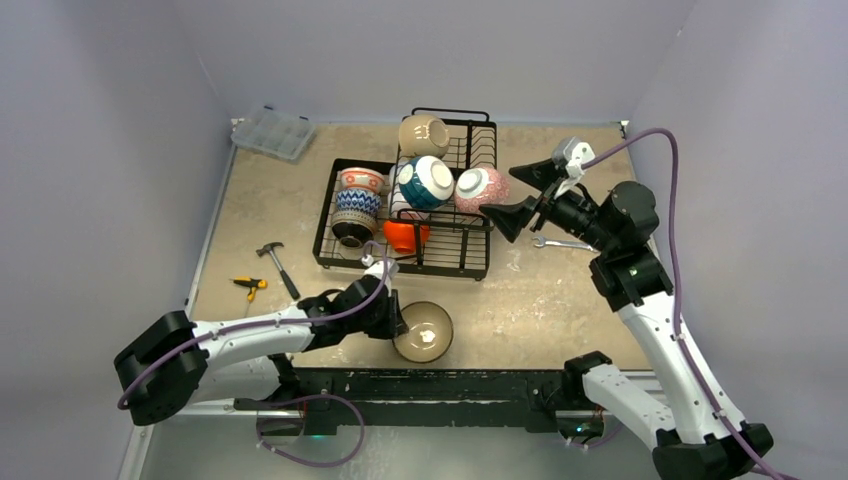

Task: Load the bowls into the dish rack
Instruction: Pick up the bowl from the center of the board, then turn the bowl upside down on the dish rack.

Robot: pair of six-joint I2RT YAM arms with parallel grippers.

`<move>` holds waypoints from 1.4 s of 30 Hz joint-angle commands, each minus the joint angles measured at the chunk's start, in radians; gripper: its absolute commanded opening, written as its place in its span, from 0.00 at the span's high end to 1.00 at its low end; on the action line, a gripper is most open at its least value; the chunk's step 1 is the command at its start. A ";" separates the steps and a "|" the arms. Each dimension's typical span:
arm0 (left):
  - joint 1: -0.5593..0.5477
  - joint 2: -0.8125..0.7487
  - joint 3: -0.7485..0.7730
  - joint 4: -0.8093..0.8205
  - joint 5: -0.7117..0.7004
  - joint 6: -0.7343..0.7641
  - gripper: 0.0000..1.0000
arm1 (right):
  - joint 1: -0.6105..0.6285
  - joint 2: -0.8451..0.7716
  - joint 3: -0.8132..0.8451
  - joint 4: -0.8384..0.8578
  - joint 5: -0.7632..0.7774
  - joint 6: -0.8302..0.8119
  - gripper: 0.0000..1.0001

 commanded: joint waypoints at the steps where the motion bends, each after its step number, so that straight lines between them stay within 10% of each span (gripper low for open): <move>1: -0.005 -0.040 0.040 0.033 -0.017 0.012 0.91 | -0.002 0.003 0.042 0.036 -0.116 -0.039 0.01; 17: 0.008 -0.221 0.301 -0.383 -0.242 0.203 1.00 | 0.069 0.064 0.110 0.011 -0.265 -0.122 0.01; 28: 0.030 -0.257 0.687 -0.818 -0.519 0.330 1.00 | 0.392 0.215 0.271 -0.169 -0.120 -0.362 0.02; 42: 0.031 -0.150 0.917 -1.039 -0.377 0.408 1.00 | 0.825 0.375 0.355 -0.387 0.092 -0.740 0.08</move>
